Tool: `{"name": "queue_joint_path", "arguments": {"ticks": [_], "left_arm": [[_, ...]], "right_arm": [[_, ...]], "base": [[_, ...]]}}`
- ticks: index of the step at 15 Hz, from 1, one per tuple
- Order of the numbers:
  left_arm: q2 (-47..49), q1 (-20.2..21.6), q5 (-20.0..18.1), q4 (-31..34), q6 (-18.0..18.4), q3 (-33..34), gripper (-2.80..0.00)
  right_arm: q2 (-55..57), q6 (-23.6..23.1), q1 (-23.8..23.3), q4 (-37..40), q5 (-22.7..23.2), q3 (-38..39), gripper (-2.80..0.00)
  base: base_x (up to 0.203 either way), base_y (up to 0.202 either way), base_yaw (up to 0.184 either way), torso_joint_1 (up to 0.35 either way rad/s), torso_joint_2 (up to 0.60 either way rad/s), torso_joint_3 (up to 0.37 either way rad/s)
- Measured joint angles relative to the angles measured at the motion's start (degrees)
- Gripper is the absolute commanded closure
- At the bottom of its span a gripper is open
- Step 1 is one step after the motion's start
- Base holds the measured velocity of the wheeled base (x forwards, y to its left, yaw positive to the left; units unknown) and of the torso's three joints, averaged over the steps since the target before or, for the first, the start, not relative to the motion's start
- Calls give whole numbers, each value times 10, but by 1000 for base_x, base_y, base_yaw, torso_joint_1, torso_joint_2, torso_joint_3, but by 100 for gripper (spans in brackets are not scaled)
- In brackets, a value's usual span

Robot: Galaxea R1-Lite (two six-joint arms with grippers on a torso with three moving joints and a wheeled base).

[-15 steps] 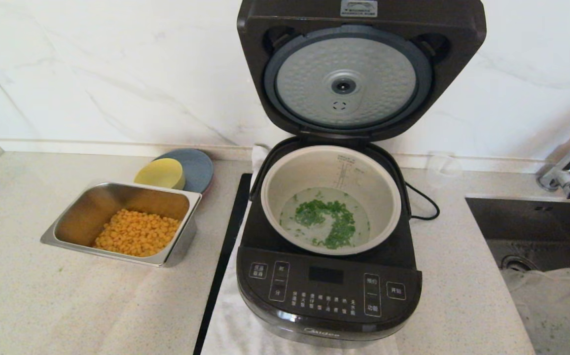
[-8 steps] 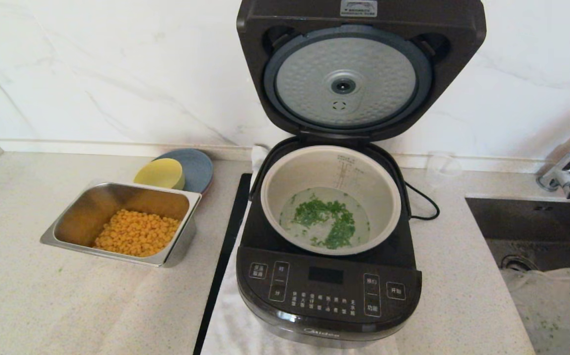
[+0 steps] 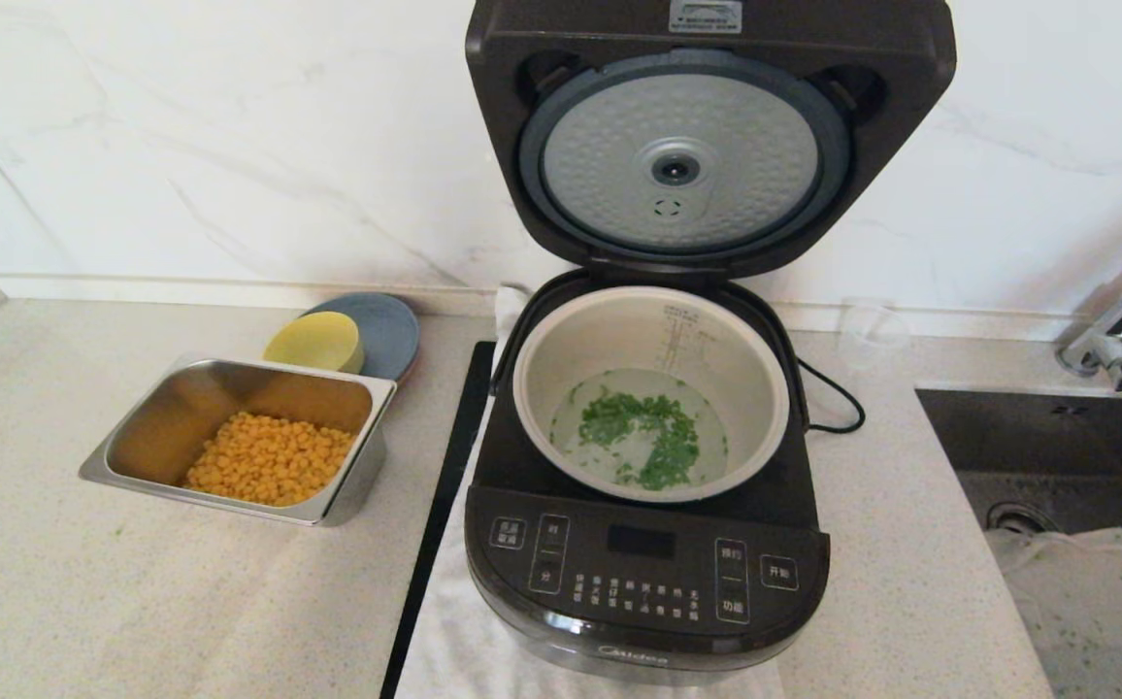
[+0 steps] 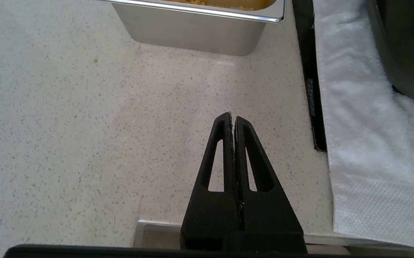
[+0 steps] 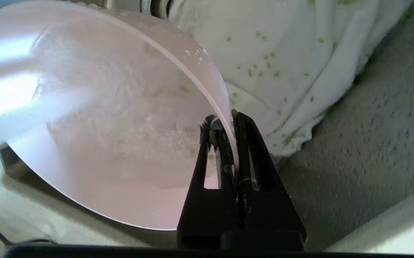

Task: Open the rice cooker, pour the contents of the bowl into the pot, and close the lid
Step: Fill a bowl with water from the tap, then pour the water from the bowl into the rice cooker

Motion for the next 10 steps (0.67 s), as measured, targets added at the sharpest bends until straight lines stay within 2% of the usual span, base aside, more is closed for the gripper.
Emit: {"name": "queue_joint_path", "arguments": {"ticks": [5, 7, 10], "left_arm": [[0, 0, 0, 0, 0, 0, 0], [0, 0, 0, 0, 0, 0, 0], [0, 0, 0, 0, 0, 0, 0]], "right_arm": [[-115, -23, 44, 6, -14, 71, 0], [-176, -34, 83, 23, -22, 105, 0], [-267, -52, 169, 80, -28, 145, 0]], "base": [[0, 0, 0, 0, 0, 0], [0, 0, 0, 0, 0, 0], [0, 0, 0, 0, 0, 0]]}}
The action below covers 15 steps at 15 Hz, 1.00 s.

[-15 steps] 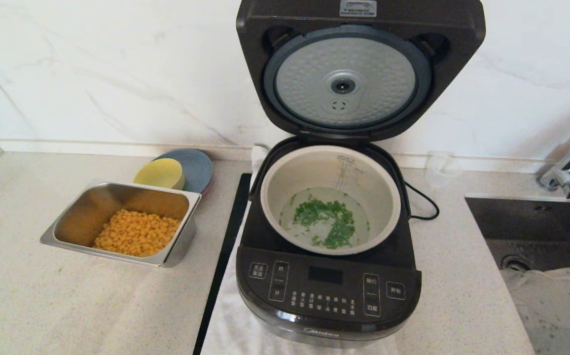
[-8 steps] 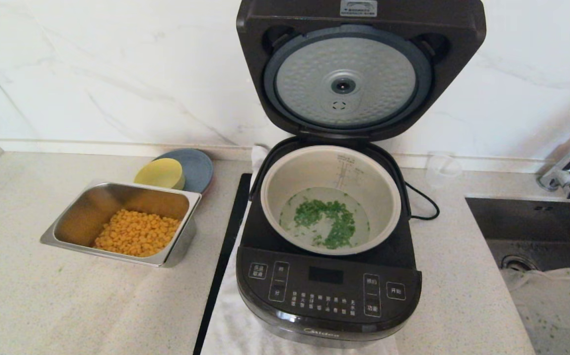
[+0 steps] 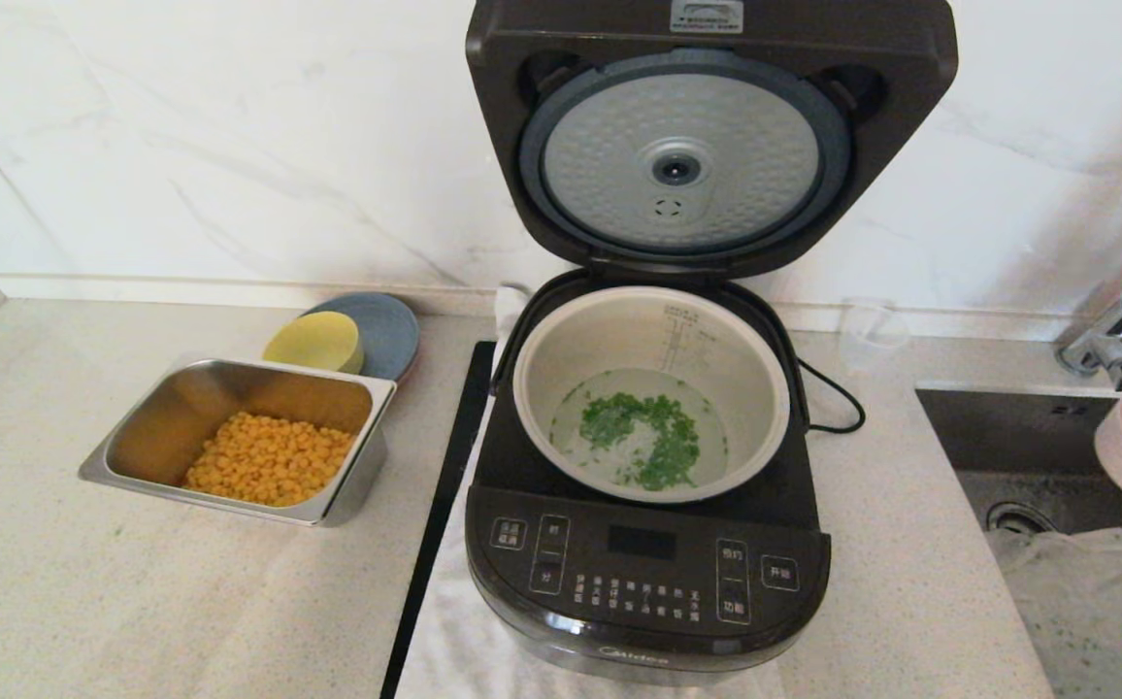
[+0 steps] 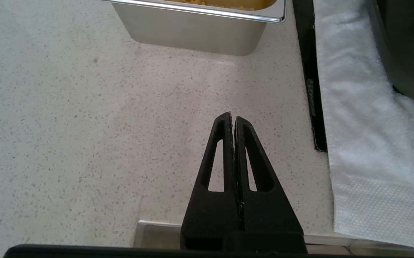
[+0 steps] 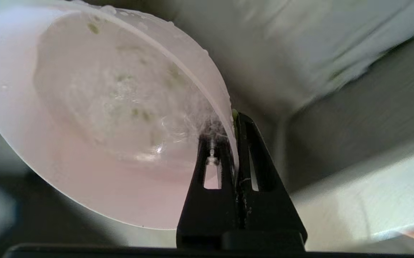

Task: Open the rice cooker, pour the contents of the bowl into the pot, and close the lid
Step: Pour the water from the bowl into the rice cooker

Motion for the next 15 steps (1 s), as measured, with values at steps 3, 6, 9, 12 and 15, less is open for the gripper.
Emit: {"name": "queue_joint_path", "arguments": {"ticks": [3, 6, 9, 12, 15], "left_arm": [[0, 0, 0, 0, 0, 0, 0], [0, 0, 0, 0, 0, 0, 0], [0, 0, 0, 0, 0, 0, 0], [0, 0, 0, 0, 0, 0, 0], [0, 0, 0, 0, 0, 0, 0]], "right_arm": [[-79, -3, 101, 79, -1, 7, 0], [-137, 4, 221, 148, -13, 2, 0], [-170, 50, 367, 169, -61, -13, 0], [-176, 106, 505, 186, -115, -68, 0], [-154, 156, 626, 217, -186, -159, 0]], "base": [[0, 0, 0, 0, 0, 0], [0, 0, 0, 0, 0, 0], [0, 0, 0, 0, 0, 0], [0, 0, 0, 0, 0, 0], [0, 0, 0, 0, 0, 0]]}}
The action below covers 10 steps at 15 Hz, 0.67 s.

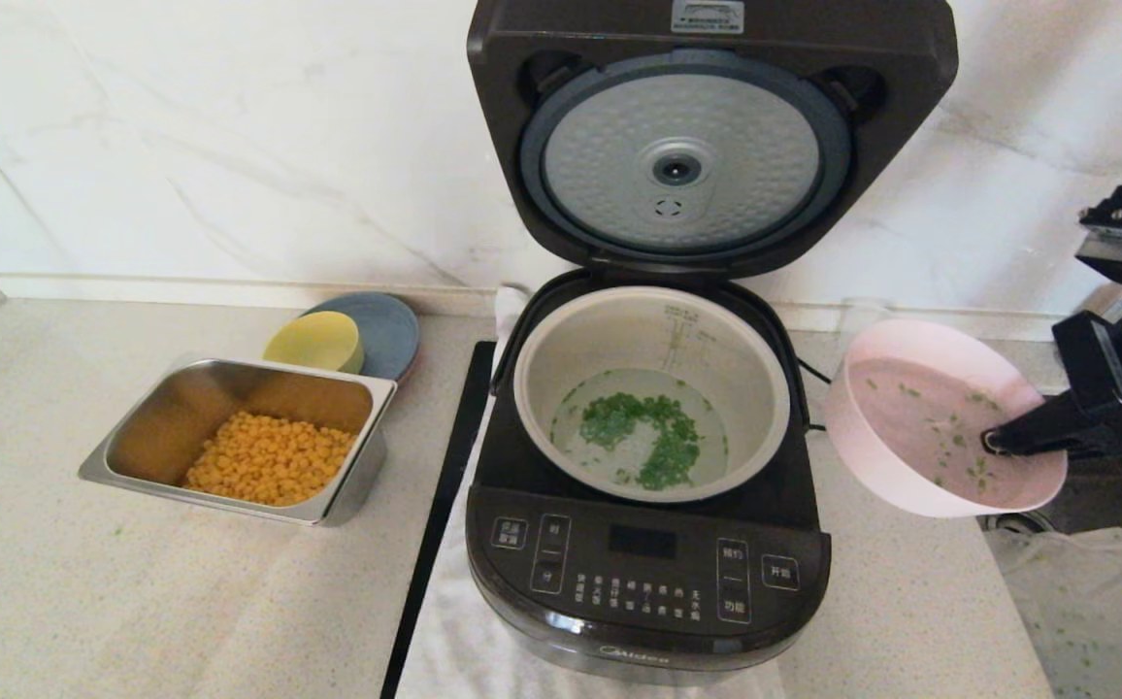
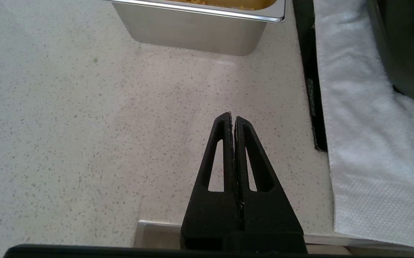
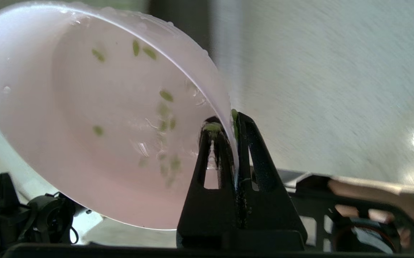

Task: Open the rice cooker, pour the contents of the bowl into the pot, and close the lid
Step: Pour the water from the bowl into the rice cooker

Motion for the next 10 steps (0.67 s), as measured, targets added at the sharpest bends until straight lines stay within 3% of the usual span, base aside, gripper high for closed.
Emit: {"name": "queue_joint_path", "arguments": {"ticks": [4, 10], "left_arm": [[0, 0, 0, 0, 0, 0, 0], [0, 0, 0, 0, 0, 0, 0]], "right_arm": [[68, 59, 102, 21, -73, -102, 0], [150, 85, 156, -27, -126, -157, 0]], "base": [[0, 0, 0, 0, 0, 0], [0, 0, 0, 0, 0, 0]]}}
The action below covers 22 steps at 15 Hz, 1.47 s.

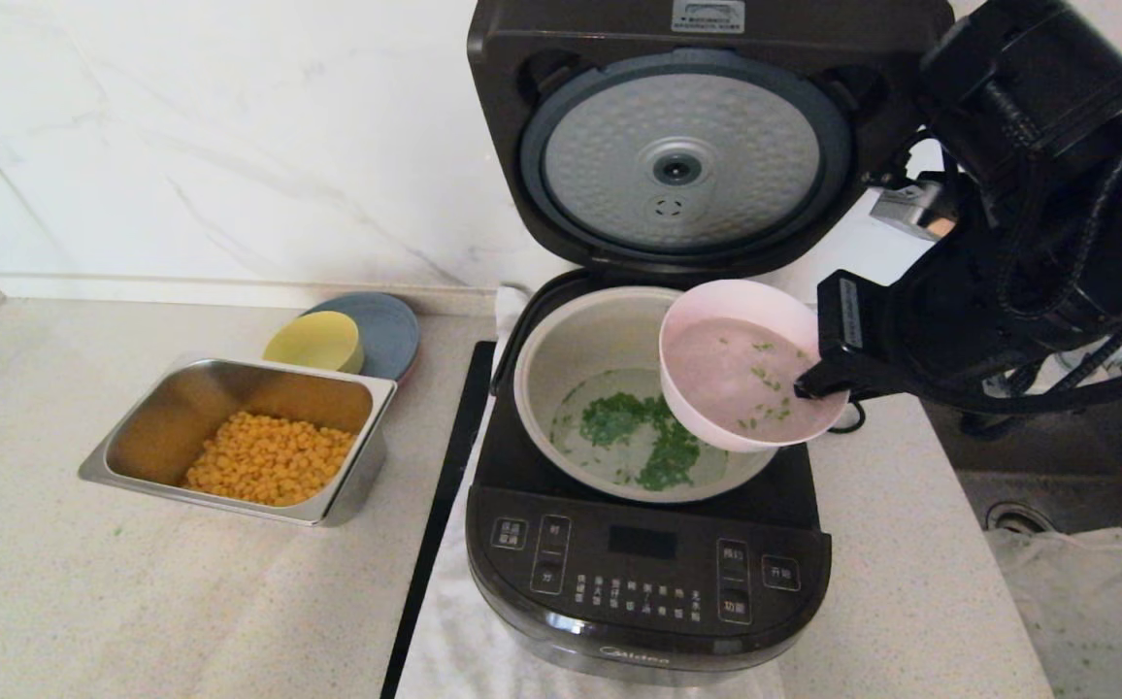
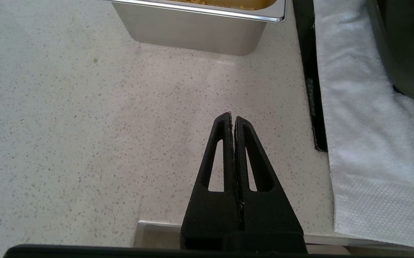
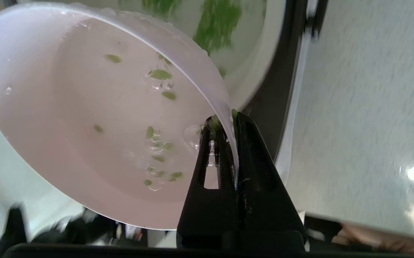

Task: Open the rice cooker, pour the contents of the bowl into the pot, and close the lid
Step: Pour the water from the bowl into the rice cooker

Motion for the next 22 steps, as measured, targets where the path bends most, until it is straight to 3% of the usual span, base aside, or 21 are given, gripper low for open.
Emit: {"name": "queue_joint_path", "arguments": {"ticks": [8, 12, 18, 22], "left_arm": [[0, 0, 0, 0, 0, 0, 0], [0, 0, 0, 0, 0, 0, 0], [0, 0, 0, 0, 0, 0, 0], [0, 0, 0, 0, 0, 0, 0]], "right_arm": [[43, 17, 55, -75, -122, -1, 0], [67, -13, 84, -125, -209, -5, 0], [96, -28, 90, -158, -280, -5, 0], [108, -75, 96, -205, -342, -4, 0]], "base": [[0, 0, 0, 0, 0, 0], [0, 0, 0, 0, 0, 0], [0, 0, 0, 0, 0, 0], [0, 0, 0, 0, 0, 0]]}}
